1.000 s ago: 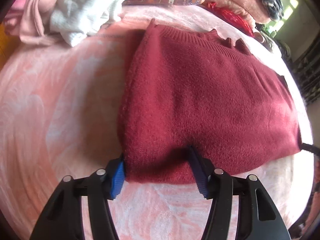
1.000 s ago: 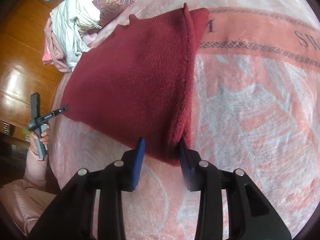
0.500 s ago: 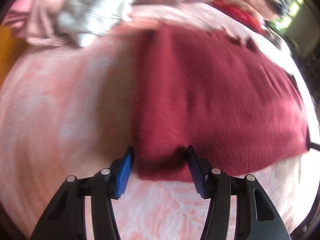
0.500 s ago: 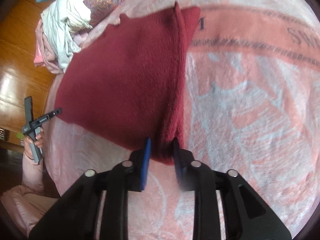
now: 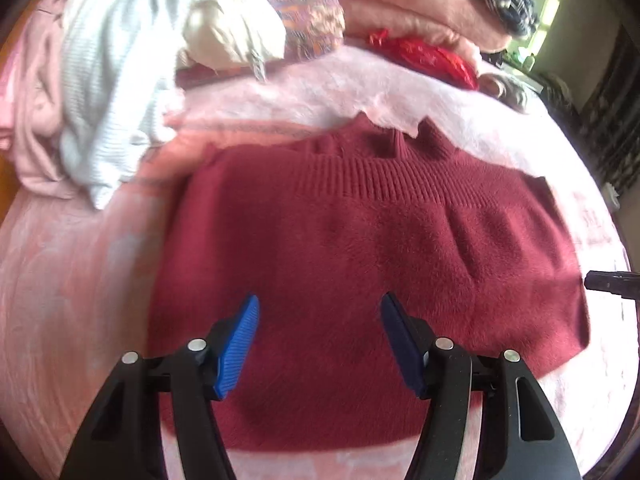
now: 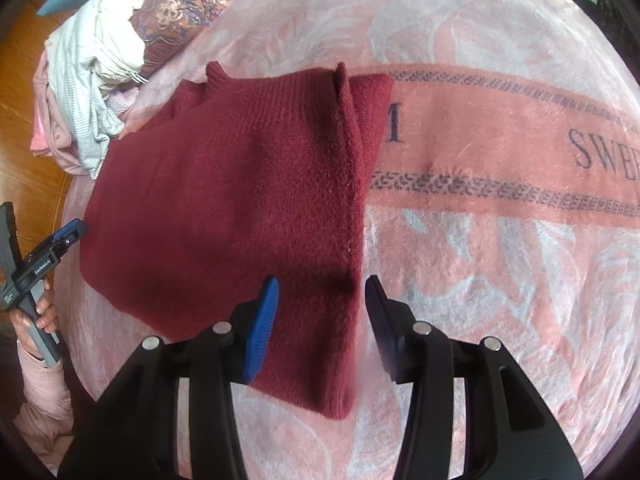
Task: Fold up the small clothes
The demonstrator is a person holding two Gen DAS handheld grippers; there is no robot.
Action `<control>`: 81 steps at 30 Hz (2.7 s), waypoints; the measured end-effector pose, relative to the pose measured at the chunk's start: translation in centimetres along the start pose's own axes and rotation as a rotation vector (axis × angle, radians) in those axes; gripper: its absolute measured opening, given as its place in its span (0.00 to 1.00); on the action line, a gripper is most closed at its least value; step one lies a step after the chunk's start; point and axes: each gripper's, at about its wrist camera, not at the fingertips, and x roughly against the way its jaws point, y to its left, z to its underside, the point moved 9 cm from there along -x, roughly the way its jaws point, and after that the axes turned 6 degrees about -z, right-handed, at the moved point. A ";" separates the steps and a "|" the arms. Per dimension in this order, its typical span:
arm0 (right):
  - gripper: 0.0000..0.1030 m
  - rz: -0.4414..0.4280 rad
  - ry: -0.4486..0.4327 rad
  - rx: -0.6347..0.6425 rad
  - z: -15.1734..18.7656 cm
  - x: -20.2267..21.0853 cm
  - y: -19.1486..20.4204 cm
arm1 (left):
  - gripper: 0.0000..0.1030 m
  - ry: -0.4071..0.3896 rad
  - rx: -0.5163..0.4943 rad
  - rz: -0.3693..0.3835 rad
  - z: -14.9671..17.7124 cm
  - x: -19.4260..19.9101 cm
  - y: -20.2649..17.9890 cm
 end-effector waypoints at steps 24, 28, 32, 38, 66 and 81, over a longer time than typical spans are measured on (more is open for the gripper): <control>0.46 0.054 0.067 0.001 0.8 -3.9 -1.1 | 0.66 0.077 0.026 -0.011 1.8 -5.5 -0.8; 0.37 0.068 0.048 0.005 1.2 -3.6 -0.6 | 0.66 0.071 0.018 -0.018 1.8 -5.5 -1.0; 0.30 0.074 0.043 0.012 1.4 -3.6 -0.1 | 0.66 0.069 0.015 -0.014 1.8 -5.6 -1.0; 0.24 0.048 0.042 -0.027 1.4 -3.4 -0.3 | 0.67 0.064 0.007 -0.014 1.8 -5.6 -1.1; 0.13 0.027 0.127 0.261 -0.8 -9.0 21.7 | 0.68 0.093 0.039 0.107 1.9 -5.2 0.2; 0.41 -0.229 0.116 0.149 0.4 -4.8 20.2 | 0.64 0.097 0.149 0.261 0.8 -1.4 -1.4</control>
